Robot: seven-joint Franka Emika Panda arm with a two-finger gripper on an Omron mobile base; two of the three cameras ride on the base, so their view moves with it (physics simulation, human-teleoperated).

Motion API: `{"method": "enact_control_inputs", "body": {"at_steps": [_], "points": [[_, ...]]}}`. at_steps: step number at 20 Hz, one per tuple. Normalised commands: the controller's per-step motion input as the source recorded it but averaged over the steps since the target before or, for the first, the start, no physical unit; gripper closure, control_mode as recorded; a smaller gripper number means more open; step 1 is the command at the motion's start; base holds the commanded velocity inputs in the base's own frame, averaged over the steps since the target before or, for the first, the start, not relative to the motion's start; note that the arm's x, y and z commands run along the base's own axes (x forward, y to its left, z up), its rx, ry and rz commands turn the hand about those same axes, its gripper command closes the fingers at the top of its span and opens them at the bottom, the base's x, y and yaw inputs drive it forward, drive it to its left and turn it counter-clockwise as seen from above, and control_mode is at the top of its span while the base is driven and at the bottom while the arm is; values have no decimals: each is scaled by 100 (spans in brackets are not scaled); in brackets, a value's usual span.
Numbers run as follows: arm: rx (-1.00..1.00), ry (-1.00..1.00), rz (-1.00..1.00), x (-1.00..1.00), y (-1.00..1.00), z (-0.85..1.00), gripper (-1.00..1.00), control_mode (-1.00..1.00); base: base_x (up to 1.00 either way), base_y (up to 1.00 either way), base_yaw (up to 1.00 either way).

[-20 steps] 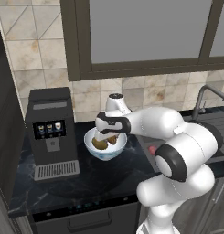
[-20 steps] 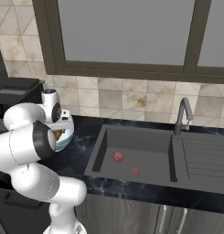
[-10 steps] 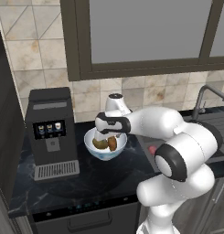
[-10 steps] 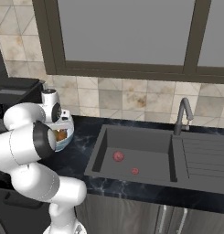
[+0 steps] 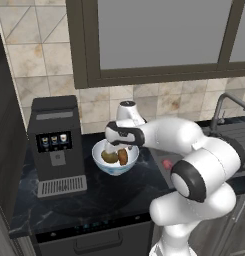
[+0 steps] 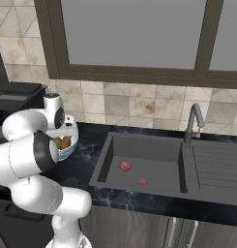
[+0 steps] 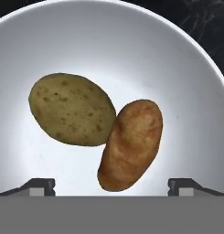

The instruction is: Pick the potatos from the cabinet and place them in one bowl. Pick the onion from the sink and place it in the other bowl.

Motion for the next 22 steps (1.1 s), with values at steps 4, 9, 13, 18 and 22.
{"method": "enact_control_inputs", "body": {"at_steps": [4, 9, 13, 18, 22], "points": [[0, -1, 0, -28, -26, 28, -100, -100, 0, 0, 0], [0, 0, -1, -33, -31, 25, -100, -100, 0, 0, 0], [0, 0, -5, -38, -43, 26, -100, -100, 0, 0, 0], [0, 0, -8, -27, -49, 20, -100, -100, 0, 0, 0], [0, 0, -9, -18, -60, 9, -100, -100, 0, 0, 0]]}}
